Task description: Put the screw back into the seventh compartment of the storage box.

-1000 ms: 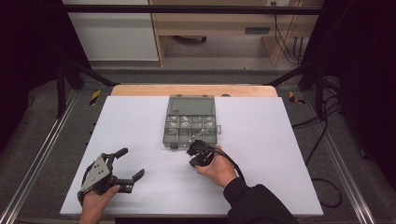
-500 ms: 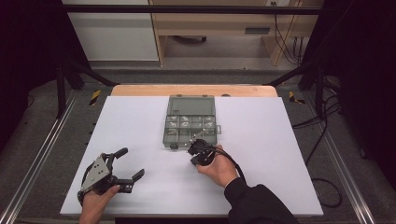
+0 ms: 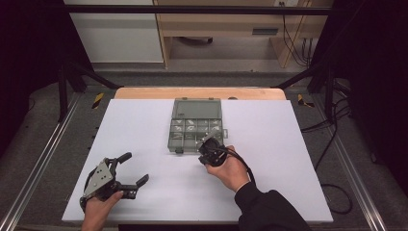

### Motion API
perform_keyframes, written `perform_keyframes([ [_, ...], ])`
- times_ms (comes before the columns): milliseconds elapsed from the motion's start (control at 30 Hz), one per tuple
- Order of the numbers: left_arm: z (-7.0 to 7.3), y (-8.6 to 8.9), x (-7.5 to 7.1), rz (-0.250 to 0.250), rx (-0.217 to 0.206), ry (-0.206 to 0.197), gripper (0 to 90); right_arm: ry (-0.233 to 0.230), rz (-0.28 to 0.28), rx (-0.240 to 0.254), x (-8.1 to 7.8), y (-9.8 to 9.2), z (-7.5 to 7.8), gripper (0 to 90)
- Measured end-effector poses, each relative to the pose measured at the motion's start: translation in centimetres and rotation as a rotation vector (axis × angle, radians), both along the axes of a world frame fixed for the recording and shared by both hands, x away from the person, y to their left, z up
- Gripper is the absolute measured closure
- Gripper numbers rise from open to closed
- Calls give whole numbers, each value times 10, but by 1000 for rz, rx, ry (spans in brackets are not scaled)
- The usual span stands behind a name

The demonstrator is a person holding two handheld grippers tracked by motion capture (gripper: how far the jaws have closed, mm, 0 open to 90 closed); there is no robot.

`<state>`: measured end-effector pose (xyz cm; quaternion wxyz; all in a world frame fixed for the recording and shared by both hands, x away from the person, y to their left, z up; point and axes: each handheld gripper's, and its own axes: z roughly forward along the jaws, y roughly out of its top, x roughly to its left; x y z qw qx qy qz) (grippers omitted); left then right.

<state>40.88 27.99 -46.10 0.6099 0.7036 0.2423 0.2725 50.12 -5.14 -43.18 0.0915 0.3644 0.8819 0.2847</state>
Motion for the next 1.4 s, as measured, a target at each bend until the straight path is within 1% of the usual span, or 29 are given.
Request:
perform_keyframes([
  [33,0,0,0,0,0,0,34,-13,-3,-1,1,-1,2,878],
  [67,0,0,0,-1,0,0,34,-16,-16,4,1,-1,5,878],
  [100,0,0,0,-1,0,0,34,-22,-11,4,2,-3,8,878],
  [167,0,0,0,-1,-2,0,34,-35,-24,11,4,-4,13,878],
  [200,0,0,0,-1,-2,0,34,-45,-15,9,5,-6,15,878],
  [233,0,0,0,-1,-3,0,34,-42,-33,17,5,-6,17,878],
  [267,0,0,0,-2,-5,0,33,-51,-30,15,6,-7,19,878],
  [300,0,0,0,-4,-7,-1,32,-55,-34,25,6,-7,20,878],
  [333,0,0,0,-6,-9,-2,32,-63,-26,20,8,-8,22,878],
  [367,1,1,0,-7,-13,0,31,-66,-40,25,8,-8,23,877],
  [400,1,1,0,-8,-17,-1,30,-74,-36,27,10,-9,25,877],
  [433,1,1,0,-10,-18,-2,29,-74,-48,37,10,-8,25,878],
  [467,1,1,0,-11,-23,0,28,-79,-45,34,11,-9,26,877],
  [500,1,2,0,-11,-25,0,28,-84,-48,44,11,-8,26,877],
  [533,1,2,0,-11,-25,0,28,-90,-42,38,12,-9,27,878],
  [567,1,2,0,-12,-26,1,28,-97,-39,42,13,-9,27,878],
  [600,1,2,0,-12,-26,0,28,-93,-50,43,13,-8,28,878],
  [667,1,1,0,-14,-26,0,28,-102,-63,46,14,-8,29,877],
  [700,1,1,0,-15,-25,0,28,-113,-68,53,16,-7,29,877],
  [767,1,1,0,-14,-26,1,28,-128,-76,48,18,-7,30,877],
  [900,1,1,0,-14,-25,1,27,-157,-107,66,24,-8,30,877],
  [1033,0,1,0,-16,-25,1,28,-186,-117,76,28,-9,28,877],
  [1067,0,1,0,-17,-24,1,28,-183,-115,83,29,-9,27,877],
  [1133,0,0,0,-17,-26,0,28,-183,-126,82,31,-7,26,877],
  [1167,0,0,0,-17,-26,0,28,-190,-121,79,33,-7,24,877],
  [1267,0,1,0,-17,-27,0,28,-191,-129,81,37,-6,21,877],
  [1333,0,1,0,-17,-25,2,28,-193,-131,75,40,-5,19,877],
  [1400,0,1,0,-17,-25,2,28,-189,-138,77,42,-5,17,877],
])
